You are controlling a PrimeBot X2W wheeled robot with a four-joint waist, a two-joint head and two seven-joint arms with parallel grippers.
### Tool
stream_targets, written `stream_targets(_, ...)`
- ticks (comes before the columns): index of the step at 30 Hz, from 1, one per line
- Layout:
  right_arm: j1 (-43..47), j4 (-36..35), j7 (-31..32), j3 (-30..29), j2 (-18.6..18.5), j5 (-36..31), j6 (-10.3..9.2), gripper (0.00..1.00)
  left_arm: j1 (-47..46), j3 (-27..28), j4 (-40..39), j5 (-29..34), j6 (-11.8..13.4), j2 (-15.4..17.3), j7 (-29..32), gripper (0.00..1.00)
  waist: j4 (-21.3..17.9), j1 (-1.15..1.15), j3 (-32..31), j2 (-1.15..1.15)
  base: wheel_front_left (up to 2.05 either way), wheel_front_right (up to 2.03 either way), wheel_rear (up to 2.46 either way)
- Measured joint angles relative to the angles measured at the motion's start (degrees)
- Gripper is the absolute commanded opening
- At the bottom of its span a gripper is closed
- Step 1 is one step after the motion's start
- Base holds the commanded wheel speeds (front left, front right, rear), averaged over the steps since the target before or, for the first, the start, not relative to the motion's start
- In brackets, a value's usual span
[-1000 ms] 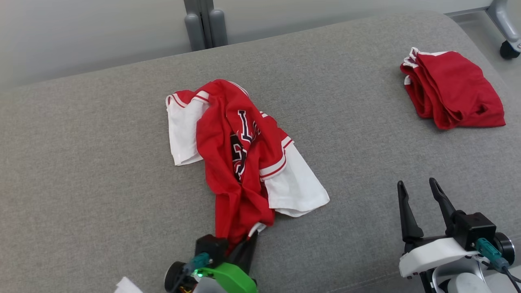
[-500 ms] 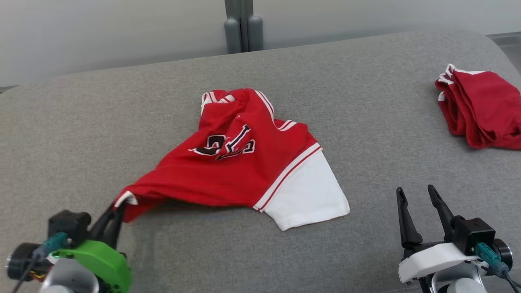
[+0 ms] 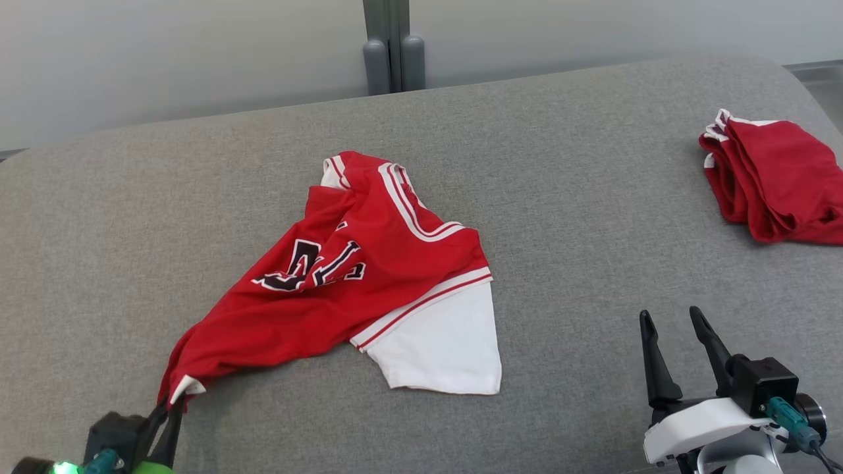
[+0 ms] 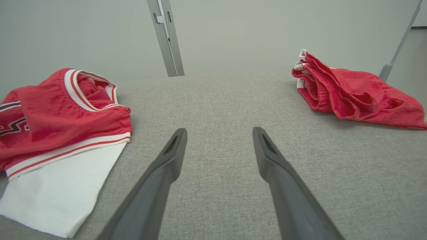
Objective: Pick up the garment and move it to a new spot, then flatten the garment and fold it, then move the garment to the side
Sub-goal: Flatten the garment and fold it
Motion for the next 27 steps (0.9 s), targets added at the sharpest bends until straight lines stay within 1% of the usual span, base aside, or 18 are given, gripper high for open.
stream_targets(1,0.17,0.04,0.0,-0.11,0.0,0.0,0.0,1.0,0.81,-0.43,0.92,0.47,0.37,-0.79,-1.52,0.47,-0.08,0.0,-0.1,0.0,0.0,0.0,0.0)
stream_targets(2,0.34,0.11,0.0,-0.24,-0.01,0.0,0.0,1.0,1.53,-0.42,1.86,0.56,1.04,-1.68,-3.3,0.88,-0.11,0.0,-0.22,0.0,0.0,0.0,0.0)
stream_targets(3,0.42,0.14,0.0,-0.33,-0.02,-0.01,0.0,1.0,2.07,-0.42,2.65,0.81,1.47,-2.29,-4.8,1.0,-0.12,0.0,-0.34,0.0,0.0,0.0,0.0)
stream_targets(5,0.74,0.16,0.0,-0.52,0.0,-0.05,0.0,1.0,3.43,-0.08,4.11,1.32,2.42,-3.98,-7.46,1.0,-0.09,0.0,-0.72,0.0,0.0,0.0,0.0)
stream_targets(8,1.17,0.29,0.0,-0.97,-0.01,-0.38,0.0,1.0,5.56,0.88,4.85,0.77,3.8,-6.88,-8.92,1.0,0.16,0.0,-1.23,0.0,0.0,0.0,0.0)
stream_targets(11,1.2,0.2,0.0,-0.97,0.0,-0.76,0.0,1.0,7.37,2.81,5.12,-0.2,4.08,-9.06,-9.45,1.0,0.59,0.0,-1.87,0.0,0.0,0.0,0.0)
stream_targets(13,1.3,0.15,0.0,-1.02,0.0,-1.07,0.0,1.0,8.48,5.5,4.03,-0.25,4.86,-10.81,-9.48,1.0,0.88,0.0,-2.37,0.0,0.0,0.0,0.0)
stream_targets(16,1.66,-0.02,0.0,-1.4,-0.01,-1.27,0.0,1.0,10.14,12.27,-1.12,1.57,6.54,-14.95,-9.64,1.0,1.44,0.0,-3.31,0.0,0.0,0.0,0.0)
stream_targets(19,2.49,-0.15,0.0,-1.51,-0.01,-1.53,0.0,1.0,12.87,17.42,-5.41,4.67,6.75,-19.3,-9.7,1.0,2.09,0.0,-4.12,0.0,0.0,0.0,0.0)
stream_targets(20,2.51,-0.18,0.0,-1.47,-0.01,-1.59,0.0,1.0,13.54,18.64,-6.19,5.32,6.54,-20.54,-9.69,1.0,2.28,0.0,-4.3,0.0,0.0,0.0,0.0)
stream_targets(24,2.49,-0.65,0.0,-1.1,0.01,-1.59,0.0,1.0,14.3,24.05,-9.45,9.5,4.0,-26.01,-9.69,1.0,2.99,0.0,-4.9,0.0,0.0,0.0,0.0)
stream_targets(27,2.48,-0.98,0.0,-0.99,0.0,-1.58,0.0,1.0,14.21,26.28,-11.11,13.6,0.44,-29.62,-9.7,1.0,3.29,0.0,-5.24,0.0,0.0,0.0,0.0)
